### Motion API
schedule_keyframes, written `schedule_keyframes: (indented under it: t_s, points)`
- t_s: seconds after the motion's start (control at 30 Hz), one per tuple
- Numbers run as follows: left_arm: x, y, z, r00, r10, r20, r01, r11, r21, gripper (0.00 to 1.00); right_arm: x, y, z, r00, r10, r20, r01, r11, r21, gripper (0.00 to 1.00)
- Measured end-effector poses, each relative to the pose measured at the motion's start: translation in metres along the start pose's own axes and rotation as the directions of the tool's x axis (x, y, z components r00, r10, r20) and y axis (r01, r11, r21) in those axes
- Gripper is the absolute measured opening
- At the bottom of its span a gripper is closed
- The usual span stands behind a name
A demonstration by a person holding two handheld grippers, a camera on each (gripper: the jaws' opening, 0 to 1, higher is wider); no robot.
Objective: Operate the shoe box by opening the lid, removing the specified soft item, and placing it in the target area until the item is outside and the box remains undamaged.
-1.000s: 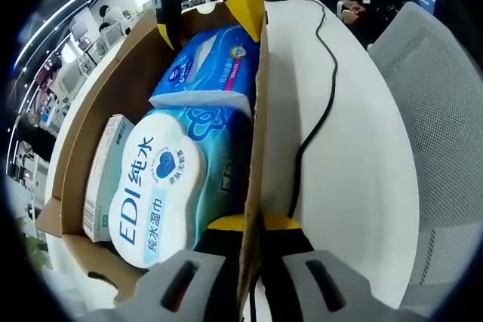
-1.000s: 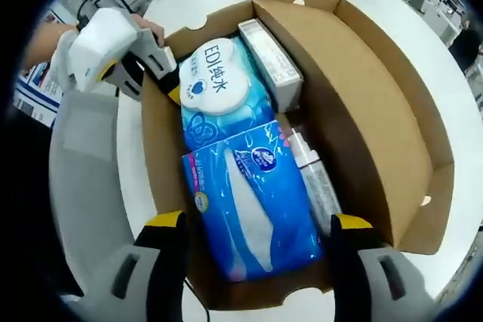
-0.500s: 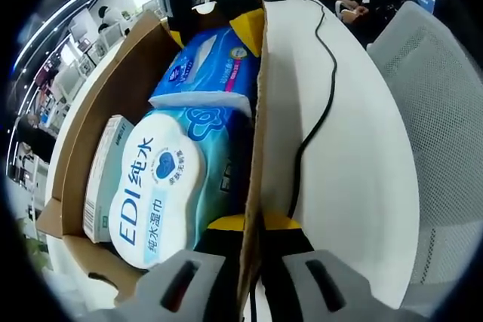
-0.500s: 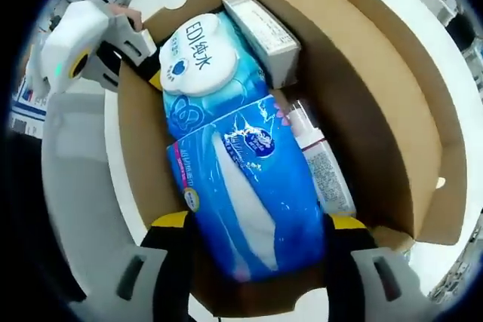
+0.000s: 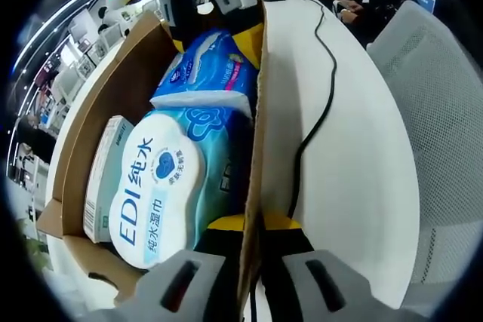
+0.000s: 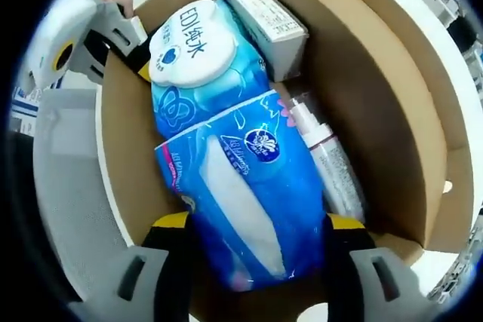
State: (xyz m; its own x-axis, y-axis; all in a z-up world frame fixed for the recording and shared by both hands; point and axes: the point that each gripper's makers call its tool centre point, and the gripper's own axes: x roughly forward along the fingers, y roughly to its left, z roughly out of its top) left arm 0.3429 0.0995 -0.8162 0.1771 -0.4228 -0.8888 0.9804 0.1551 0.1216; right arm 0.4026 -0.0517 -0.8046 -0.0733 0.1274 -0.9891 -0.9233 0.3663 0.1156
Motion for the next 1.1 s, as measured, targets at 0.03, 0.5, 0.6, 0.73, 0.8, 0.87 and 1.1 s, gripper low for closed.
schedule_keyframes:
  t_s: [0.03, 0.5, 0.6, 0.73, 0.8, 0.87, 1.1]
  points:
    - [0.0, 0.0, 0.0, 1.0, 0.0, 0.0, 0.0, 1.0, -0.004, 0.03, 0.001, 0.0, 0.001, 1.0, 0.008, -0.011, -0.008, 1.0, 0.002, 0.69]
    - [0.0, 0.001, 0.0, 1.0, -0.002, 0.0, 0.002, 1.0, 0.0, 0.03, 0.013, 0.001, 0.002, 0.996, 0.055, -0.07, -0.058, 0.997, -0.043, 0.72]
    - [0.0, 0.001, 0.0, 1.0, -0.003, 0.0, 0.003, 1.0, -0.001, 0.03, 0.013, 0.001, 0.002, 0.995, 0.046, -0.088, -0.05, 0.998, -0.043, 0.72]
    - [0.0, 0.001, 0.0, 1.0, -0.003, 0.0, 0.003, 1.0, 0.0, 0.03, 0.015, 0.002, -0.001, 0.993, 0.008, -0.117, -0.011, 1.0, -0.025, 0.72]
    - [0.0, 0.0, 0.0, 1.0, -0.003, 0.0, 0.003, 1.0, 0.0, 0.03, 0.016, 0.002, 0.0, 0.992, -0.023, -0.123, 0.017, 0.999, -0.043, 0.72]
    - [0.0, 0.0, 0.0, 1.0, -0.004, -0.001, 0.004, 1.0, 0.0, 0.03, 0.015, 0.001, 0.0, 0.992, -0.021, -0.126, 0.016, 0.999, -0.042, 0.72]
    - [0.0, 0.0, 0.0, 1.0, -0.002, 0.0, 0.002, 1.0, -0.003, 0.03, 0.014, 0.001, -0.002, 0.99, -0.009, -0.143, 0.004, 0.999, -0.036, 0.71]
